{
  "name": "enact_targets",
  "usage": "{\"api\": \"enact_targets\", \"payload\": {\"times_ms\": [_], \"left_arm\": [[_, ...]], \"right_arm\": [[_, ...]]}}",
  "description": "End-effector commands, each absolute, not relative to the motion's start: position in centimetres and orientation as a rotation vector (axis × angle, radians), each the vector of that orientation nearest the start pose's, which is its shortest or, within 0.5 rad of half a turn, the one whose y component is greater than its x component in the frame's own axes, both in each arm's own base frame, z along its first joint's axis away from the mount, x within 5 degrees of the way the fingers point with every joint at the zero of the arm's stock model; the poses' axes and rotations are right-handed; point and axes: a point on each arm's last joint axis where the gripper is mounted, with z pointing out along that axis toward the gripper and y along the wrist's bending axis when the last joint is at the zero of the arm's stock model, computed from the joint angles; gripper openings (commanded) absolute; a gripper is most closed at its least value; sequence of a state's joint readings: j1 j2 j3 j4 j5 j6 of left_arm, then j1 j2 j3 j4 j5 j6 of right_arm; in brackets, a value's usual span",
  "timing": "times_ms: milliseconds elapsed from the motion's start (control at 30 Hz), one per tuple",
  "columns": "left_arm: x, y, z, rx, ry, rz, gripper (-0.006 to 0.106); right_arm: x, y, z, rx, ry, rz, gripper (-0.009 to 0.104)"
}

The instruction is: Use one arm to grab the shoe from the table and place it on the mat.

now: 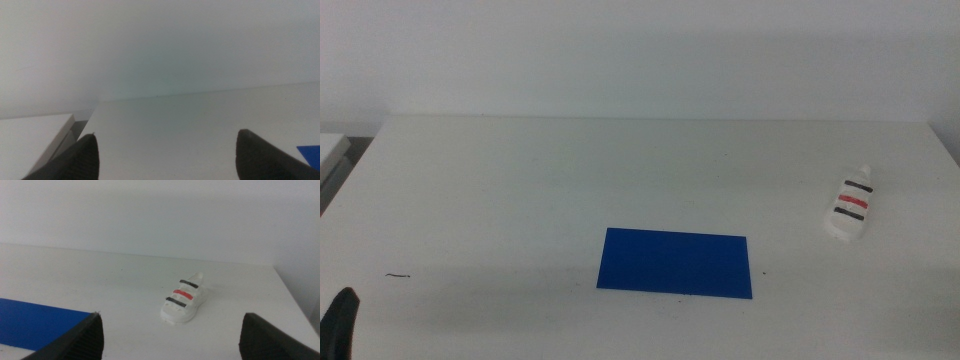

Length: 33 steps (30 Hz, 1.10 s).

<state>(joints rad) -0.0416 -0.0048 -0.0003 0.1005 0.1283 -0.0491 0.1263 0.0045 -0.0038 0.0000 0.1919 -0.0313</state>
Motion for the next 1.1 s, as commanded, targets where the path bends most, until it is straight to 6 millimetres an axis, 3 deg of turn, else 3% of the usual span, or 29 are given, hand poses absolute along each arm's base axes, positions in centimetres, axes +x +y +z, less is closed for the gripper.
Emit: {"api": "enact_targets", "payload": {"times_ms": [0,33,100,233,333,433,533,600,733,833,1067], "left_arm": [[5.6,-0.2,20.3,0.066,1.597,0.007,0.094],[5.6,-0.2,20.3,0.066,1.597,0.007,0.094],[5.6,-0.2,20.3,0.066,1.597,0.007,0.094],[5.6,-0.2,20.3,0.066,1.597,0.007,0.094],[5.6,-0.2,20.3,0.066,1.597,0.007,0.094],[5.6,-0.2,20.3,0.066,1.597,0.007,0.094],[5.6,-0.2,20.3,0.066,1.597,0.007,0.094],[5.6,-0.2,20.3,0.066,1.597,0.007,0.094],[5.6,-0.2,20.3,0.066,1.597,0.007,0.094],[5.6,-0.2,20.3,0.066,1.597,0.007,0.094],[5.6,-0.2,20.3,0.066,1.597,0.007,0.094]], "right_arm": [[5.5,0.7,19.4,-0.111,1.69,0.09,0.093],[5.5,0.7,19.1,-0.107,1.722,0.1,0.093],[5.0,0.7,20.7,-0.114,1.772,0.102,0.093],[5.6,0.8,25.9,-0.119,1.816,0.104,0.093],[7.1,1.2,29.8,-0.111,1.903,0.142,0.093],[9.7,2.0,32.7,-0.111,2.103,0.205,0.093],[13.6,2.5,35.7,-0.117,2.191,0.212,0.093],[16.5,3.0,36.7,-0.09,2.311,0.239,0.093],[22.7,4.0,36.5,-0.046,2.507,0.27,0.093],[27.1,4.2,35.2,0.153,2.568,0.271,0.093],[34.9,3.9,29.1,0.488,2.627,0.26,0.093]]}}
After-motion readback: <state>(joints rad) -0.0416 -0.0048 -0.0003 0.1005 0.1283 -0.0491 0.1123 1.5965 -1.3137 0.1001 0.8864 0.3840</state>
